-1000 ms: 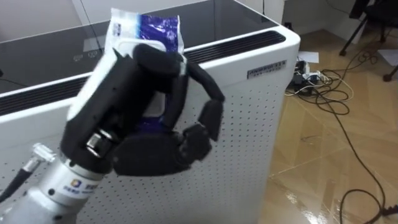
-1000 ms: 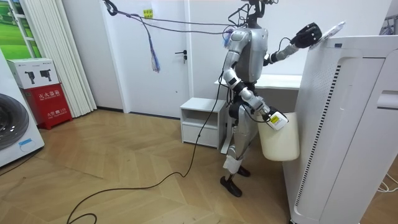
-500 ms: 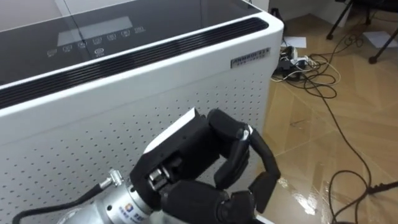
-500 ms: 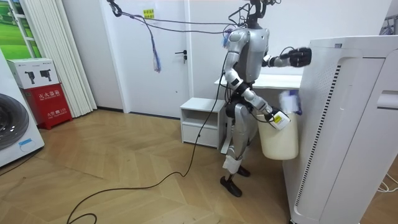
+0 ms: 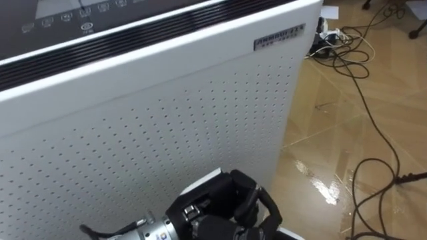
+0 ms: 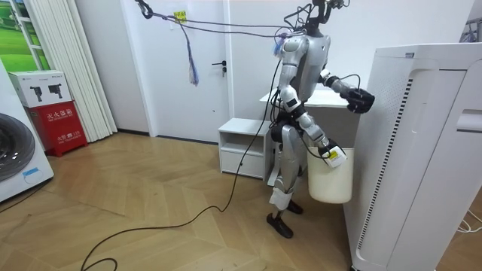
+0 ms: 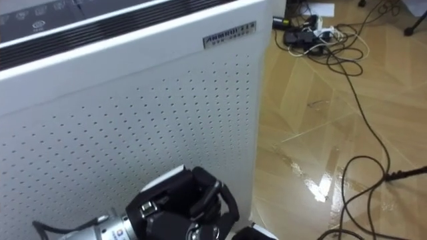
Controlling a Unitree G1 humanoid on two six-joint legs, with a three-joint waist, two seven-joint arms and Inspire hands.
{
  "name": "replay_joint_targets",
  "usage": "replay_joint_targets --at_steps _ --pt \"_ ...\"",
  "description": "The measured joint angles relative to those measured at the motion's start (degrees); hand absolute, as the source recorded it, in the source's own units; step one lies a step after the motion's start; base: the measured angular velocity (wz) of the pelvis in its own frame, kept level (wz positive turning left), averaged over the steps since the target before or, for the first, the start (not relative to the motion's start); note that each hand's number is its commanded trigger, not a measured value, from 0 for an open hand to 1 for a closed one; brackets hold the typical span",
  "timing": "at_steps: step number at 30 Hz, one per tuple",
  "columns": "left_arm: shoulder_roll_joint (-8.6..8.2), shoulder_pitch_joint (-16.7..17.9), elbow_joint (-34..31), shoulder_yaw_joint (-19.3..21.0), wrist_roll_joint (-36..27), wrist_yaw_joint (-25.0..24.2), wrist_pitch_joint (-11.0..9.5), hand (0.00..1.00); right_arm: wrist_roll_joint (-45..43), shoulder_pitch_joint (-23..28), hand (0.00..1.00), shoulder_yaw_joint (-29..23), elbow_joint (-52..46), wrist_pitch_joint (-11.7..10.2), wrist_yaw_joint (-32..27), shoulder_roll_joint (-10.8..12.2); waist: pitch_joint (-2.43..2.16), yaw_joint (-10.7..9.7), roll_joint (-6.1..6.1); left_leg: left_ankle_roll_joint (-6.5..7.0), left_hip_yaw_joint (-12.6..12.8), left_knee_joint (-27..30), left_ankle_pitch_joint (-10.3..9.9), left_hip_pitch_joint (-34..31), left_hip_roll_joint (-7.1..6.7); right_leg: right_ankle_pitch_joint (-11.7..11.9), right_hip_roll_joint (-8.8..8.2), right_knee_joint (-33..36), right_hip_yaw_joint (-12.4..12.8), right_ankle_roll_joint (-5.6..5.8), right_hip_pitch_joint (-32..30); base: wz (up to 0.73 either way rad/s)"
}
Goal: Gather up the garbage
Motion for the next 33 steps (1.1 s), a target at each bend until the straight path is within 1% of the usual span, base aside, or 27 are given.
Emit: replay_joint_targets --at_steps 2,3,5,6,9,12,16,19,22,24,25,26,27,29,31,32,33 --pt "-0.34 -0.26 0.23 -0.01 0.03 -0.03 0.0 1.0 0.3 -0.15 1.0 0.0 0.01 0.0 -0.35 0.29 0.08 0.12 -0.67 -0.01 0.0 0.4 0.01 -1.1 -0.01 0.01 -0.11 0.62 0.03 -0.01 -1.25 0.0" --pt "-0.76 -0.31 0.68 -0.01 0.22 -0.1 0.0 0.75 0.31 -0.4 1.0 -0.01 0.33 0.0 -0.47 0.48 0.1 0.21 -1.01 -0.01 -0.07 0.59 0.01 -1.74 -0.02 0.07 -0.14 0.64 -0.02 -0.12 -1.74 0.0" --pt "-1.24 -0.37 2.14 -0.01 0.29 -0.75 0.0 0.0 0.31 -1.07 1.0 -0.12 1.75 -0.01 -0.5 0.86 0.17 0.13 -1.2 -0.01 -0.31 1.27 0.0 -2.42 -0.02 0.15 -0.18 0.53 -0.34 -0.2 -1.93 0.07" --pt "-1.51 -0.39 3.22 0.01 0.46 -0.87 0.0 0.0 0.32 -1.44 1.0 -0.13 2.73 -0.01 -0.58 1.24 0.17 0.18 -1.2 -0.01 -0.39 1.41 0.0 -2.55 -0.03 0.15 -0.2 0.53 -0.58 -0.21 -1.94 0.07" --pt "-1.62 -0.44 4.06 0.57 2.16 -0.85 0.01 0.0 0.44 -1.64 1.0 -0.17 2.95 -0.01 -1.21 1.29 0.17 0.42 -1.19 -0.01 -0.59 2.02 0.0 -3.64 0.02 0.34 -0.16 0.54 -0.57 -0.42 -2.62 0.05" --pt "-1.56 -0.5 4.25 1.31 2.21 -0.8 0.01 0.0 0.6 -1.67 1.0 -0.55 3.06 -0.01 -1.82 1.3 0.17 1.23 -1.07 -0.06 -0.46 2.22 0.04 -4.23 0.09 0.66 -0.13 0.54 -0.9 -0.59 -3.25 0.0" --pt "-1.58 -0.49 4.47 2.19 2.16 -0.77 0.01 0.0 0.6 -1.68 1.0 -0.67 3.55 -0.01 -2.26 1.33 0.14 1.78 -0.96 -0.15 -0.56 2.31 0.11 -4.24 0.1 0.75 -0.18 0.6 -1.16 -0.66 -3.15 0.02" --pt "-1.63 -0.47 5.11 3.67 2.02 -0.58 0.01 0.0 0.83 -1.64 1.0 -0.74 3.61 -0.01 -2.42 1.22 0.13 2.22 -0.61 -0.18 -0.65 2.66 0.13 -4.31 0.13 0.77 -0.25 0.83 -1.41 -0.69 -3.08 0.03" --pt "-1.74 0.26 6.26 6.74 2.73 -0.47 -0.01 0.0 0.75 -0.7 1.0 -3.29 3.61 -0.05 -2.28 1.18 -0.04 2.43 -0.25 -0.29 -0.63 2.29 0.26 -4.01 0.13 0.78 -0.27 0.91 -1.47 -0.71 -2.99 0.0" --pt "-1.65 1.52 9.67 8.87 3.72 0.31 -0.02 0.0 0.75 0.8 1.0 -5.27 3.77 -0.05 -2.29 0.78 -0.26 2.85 0.52 -0.3 -0.64 1.87 0.3 -3.13 0.12 0.79 -0.19 0.58 -1.49 -0.72 -2.13 0.0" --pt "-1.65 2.06 10.68 9.42 4.24 0.61 0.02 0.0 0.75 1.12 1.0 -5.58 3.89 -0.05 -2.3 0.69 -0.37 2.9 0.68 -0.3 -0.67 1.71 0.3 -3.01 0.13 0.79 -0.19 0.56 -1.58 -0.72 -2.03 0.0" --pt "-1.49 3.69 11.72 10.45 4.26 1.42 0.05 0.0 0.79 1.71 1.0 -6.48 3.89 -0.05 -2.33 0.64 -0.43 2.94 0.77 -0.41 -0.66 1.28 0.44 -2.8 0.12 0.78 -0.19 0.54 -1.69 -0.72 -2.04 0.0" --pt "-1.51 5.49 12.27 11.43 4.31 2.0 0.11 0.0 0.85 2.18 1.0 -7.34 3.9 -0.06 -2.37 0.4 -0.42 2.76 0.75 -0.47 -0.65 0.9 0.62 -2.72 0.1 0.78 -0.2 0.46 -1.72 -0.72 -2.11 0.0" --pt "-1.66 7.97 13.45 12.25 4.37 2.77 0.06 0.0 1.05 2.98 1.0 -8.58 4.01 -0.11 -2.32 -0.24 -0.45 2.86 0.63 -0.54 -0.6 0.46 0.77 -2.49 0.09 0.75 -0.19 0.41 -1.7 -0.75 -2.08 0.0" --pt "-2.17 9.19 17.83 12.76 4.36 3.24 -0.32 0.0 1.04 3.87 1.0 -9.74 4.45 -0.2 -2.53 -0.35 -0.48 2.97 0.37 -0.59 -0.21 -0.15 0.94 -1.65 0.06 0.63 -0.15 0.18 -1.59 -0.88 -1.51 -0.02" --pt "-2.4 10.11 21.03 13.02 4.15 3.83 -0.31 0.0 1.07 4.79 1.0 -9.97 4.49 -0.28 -2.92 -0.39 -0.54 2.96 0.09 -0.61 0.04 -0.22 0.95 -1.04 0.17 0.6 -0.04 -0.27 -1.59 -0.92 -0.73 0.0" --pt "-2.42 11.7 22.68 13.79 4.07 4.26 -0.3 0.0 1.08 5.64 1.0 -10.24 4.5 -0.41 -3.39 -0.4 -0.7 2.95 -0.35 -0.62 0.18 -0.12 0.95 -0.86 0.29 0.57 0.04 -0.53 -1.66 -0.97 -0.36 0.0"
